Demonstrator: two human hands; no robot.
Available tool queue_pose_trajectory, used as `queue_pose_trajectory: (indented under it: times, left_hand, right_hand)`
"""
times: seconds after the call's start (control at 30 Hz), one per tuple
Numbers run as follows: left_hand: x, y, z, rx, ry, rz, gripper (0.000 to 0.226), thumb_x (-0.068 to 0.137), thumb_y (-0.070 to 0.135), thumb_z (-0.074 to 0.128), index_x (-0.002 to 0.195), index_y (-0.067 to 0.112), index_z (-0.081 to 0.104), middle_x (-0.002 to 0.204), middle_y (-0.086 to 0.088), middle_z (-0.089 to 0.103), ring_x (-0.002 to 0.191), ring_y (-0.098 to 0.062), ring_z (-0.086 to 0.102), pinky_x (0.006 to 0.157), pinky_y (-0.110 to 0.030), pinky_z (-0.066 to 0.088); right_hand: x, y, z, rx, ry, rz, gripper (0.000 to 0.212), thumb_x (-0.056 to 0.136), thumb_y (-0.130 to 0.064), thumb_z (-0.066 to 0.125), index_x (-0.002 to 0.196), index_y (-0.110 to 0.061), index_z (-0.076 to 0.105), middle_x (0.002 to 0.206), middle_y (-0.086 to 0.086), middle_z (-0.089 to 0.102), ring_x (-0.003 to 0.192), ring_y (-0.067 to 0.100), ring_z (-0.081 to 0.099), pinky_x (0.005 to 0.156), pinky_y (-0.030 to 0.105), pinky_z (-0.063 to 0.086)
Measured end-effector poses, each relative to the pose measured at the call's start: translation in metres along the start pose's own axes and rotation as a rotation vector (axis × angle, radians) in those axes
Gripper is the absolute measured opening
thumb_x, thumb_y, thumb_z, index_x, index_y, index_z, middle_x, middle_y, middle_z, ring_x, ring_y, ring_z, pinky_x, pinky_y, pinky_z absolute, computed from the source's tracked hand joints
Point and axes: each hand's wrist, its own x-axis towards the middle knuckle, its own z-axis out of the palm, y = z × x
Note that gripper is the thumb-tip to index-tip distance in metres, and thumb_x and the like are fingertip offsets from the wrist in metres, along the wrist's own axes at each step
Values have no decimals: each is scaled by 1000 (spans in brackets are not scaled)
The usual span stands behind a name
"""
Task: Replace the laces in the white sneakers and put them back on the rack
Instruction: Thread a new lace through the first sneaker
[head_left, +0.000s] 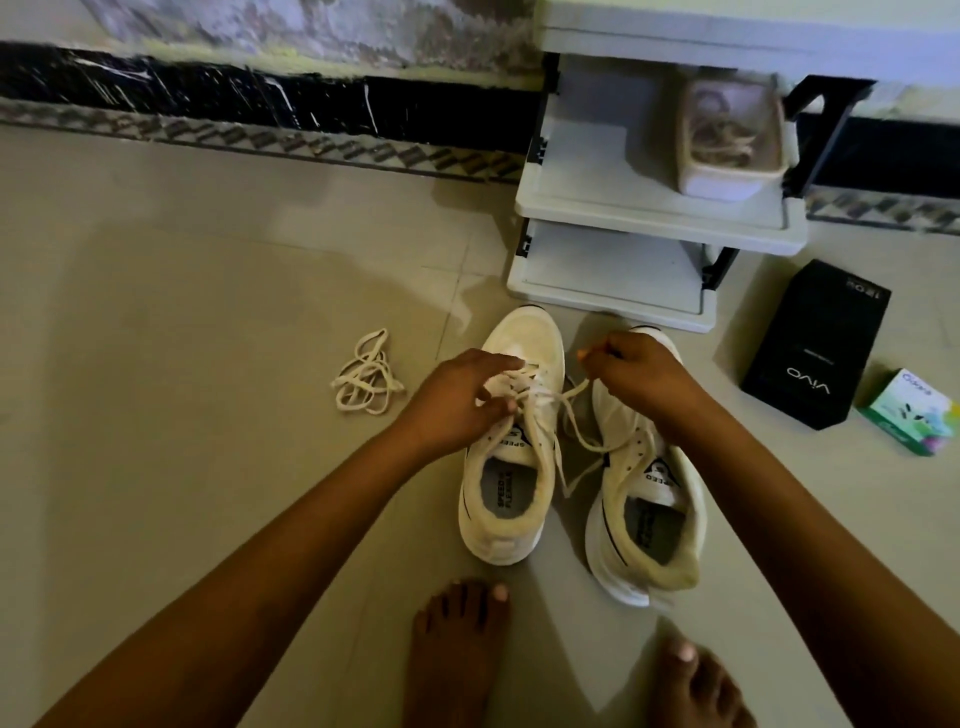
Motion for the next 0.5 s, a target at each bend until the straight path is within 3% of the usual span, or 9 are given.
queue_pose_trajectory:
  times: [0.1,0.23,0.3,0.37,0.4,0.43,0.5]
  left_hand:
    - [11,-3,13,78,73,2,31,90,11,58,120,13,63,118,-12,60,98,-29,60,85,-31,45]
    - [15,-4,8,134,101,-10,16,88,10,58,100,8,69,97,-13,68,92,-29,62,74,-27,41]
    - [12,-1,-3,96,127,-2,14,87,12,62,97,9,72,93,-10,71,87,-25,64,74,-26,44]
    - [7,7,-15,67,95,12,15,86,14,65,98,10,74,89,-6,73,80,-20,66,75,-26,49]
    - [4,13,-20,52,56,21,17,86,13,65,100,10,74,87,-3,73,77,-16,67,74,-23,50]
    - [2,17,-23,33,29,39,18,87,11,64,102,11,74,84,1,71,74,-12,66,71,-14,48]
    - [-3,25,-26,17,15,56,20,88,9,62,105,12,72,81,7,66,72,-6,63,66,-2,42]
  right_hand:
    - [1,1,1,-21,-13,5,18,95,-25,51,83,-13,57,74,-2,52,69,8,46,61,23,36]
    - [0,4,1,-132,-11,15,17,96,-26,50,93,-11,58,80,1,54,75,15,49,73,27,36]
    - [0,6,1,-340,0,14,23,95,-28,51,106,-10,59,103,10,59,92,21,52,79,31,40]
    - [-2,9,3,-601,5,-10,38,92,-35,54,124,-15,53,135,15,44,122,31,41,98,40,38]
    - [-4,8,5,-622,-3,-60,44,91,-37,56,130,-18,50,145,14,33,132,33,31,105,43,32]
    - [-5,6,8,-561,-27,-134,45,90,-36,58,131,-20,49,149,11,29,136,31,26,108,44,30]
    - [-9,2,14,-318,-98,-271,37,91,-28,59,126,-20,55,140,5,45,127,21,42,101,33,39]
